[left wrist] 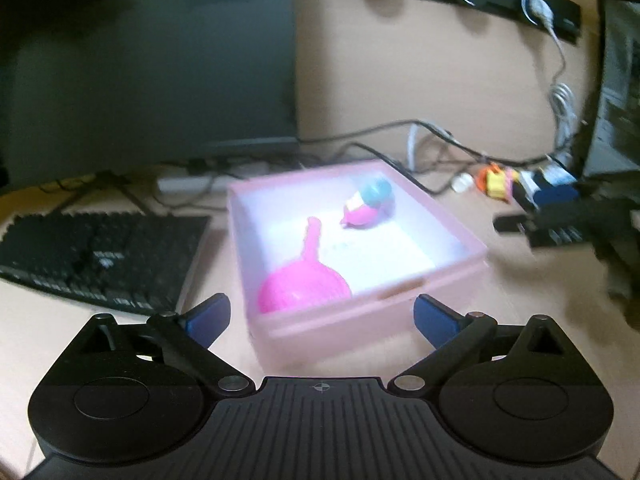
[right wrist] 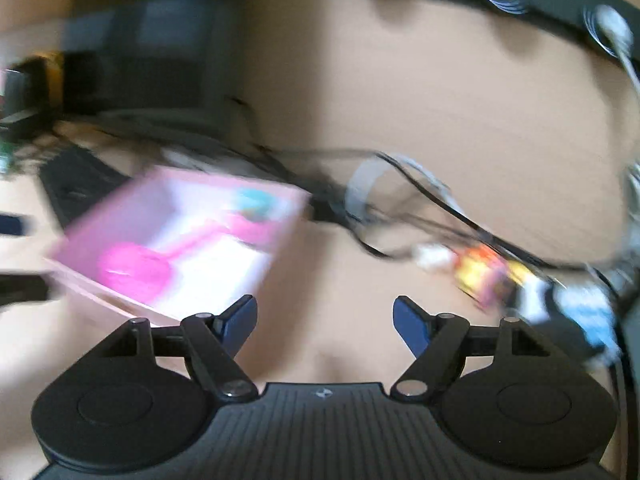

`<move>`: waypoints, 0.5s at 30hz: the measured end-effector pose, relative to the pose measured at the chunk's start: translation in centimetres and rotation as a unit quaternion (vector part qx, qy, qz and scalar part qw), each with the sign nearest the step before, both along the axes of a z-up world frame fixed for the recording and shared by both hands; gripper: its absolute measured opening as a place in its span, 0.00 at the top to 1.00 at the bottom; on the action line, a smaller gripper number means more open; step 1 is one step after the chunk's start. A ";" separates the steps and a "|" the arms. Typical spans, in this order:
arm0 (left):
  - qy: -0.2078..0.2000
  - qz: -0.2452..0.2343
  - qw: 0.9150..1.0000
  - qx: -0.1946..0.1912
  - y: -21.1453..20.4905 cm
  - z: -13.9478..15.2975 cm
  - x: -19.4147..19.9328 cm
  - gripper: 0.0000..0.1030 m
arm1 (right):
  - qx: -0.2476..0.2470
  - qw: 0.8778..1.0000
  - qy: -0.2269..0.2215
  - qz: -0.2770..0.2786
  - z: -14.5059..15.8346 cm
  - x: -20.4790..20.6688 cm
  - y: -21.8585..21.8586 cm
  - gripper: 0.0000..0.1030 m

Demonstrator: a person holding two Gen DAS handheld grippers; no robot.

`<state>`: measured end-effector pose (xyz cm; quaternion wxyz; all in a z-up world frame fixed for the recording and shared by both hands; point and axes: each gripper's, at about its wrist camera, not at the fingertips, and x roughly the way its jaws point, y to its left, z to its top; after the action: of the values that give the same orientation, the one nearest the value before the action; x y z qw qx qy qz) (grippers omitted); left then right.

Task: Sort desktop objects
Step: 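Carry strainer and cow into the pink box and open both grippers, then grasp the yellow cupcake toy with the right gripper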

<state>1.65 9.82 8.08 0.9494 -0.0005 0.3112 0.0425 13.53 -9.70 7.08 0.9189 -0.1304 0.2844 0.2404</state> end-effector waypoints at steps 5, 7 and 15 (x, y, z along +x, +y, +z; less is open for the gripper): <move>0.029 -0.010 0.999 -0.038 -0.2 -0.5 -0.6 0.01 | -0.010 0.998 -0.033 -0.062 -0.6 3.9 -0.1 0.28; 0.042 -0.014 0.998 -0.038 -0.4 -0.8 -0.7 0.01 | -0.036 0.994 -0.043 -0.092 -1.1 6.4 0.9 0.36; 0.072 -0.045 0.995 -0.047 -1.1 -2.0 -1.3 0.01 | -0.139 0.970 -0.041 -0.196 -5.1 15.1 2.0 0.40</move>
<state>0.33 8.72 6.04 0.9243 -0.0281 0.3803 -0.0154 28.65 -7.74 1.95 0.9319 -0.2078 0.2973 0.0079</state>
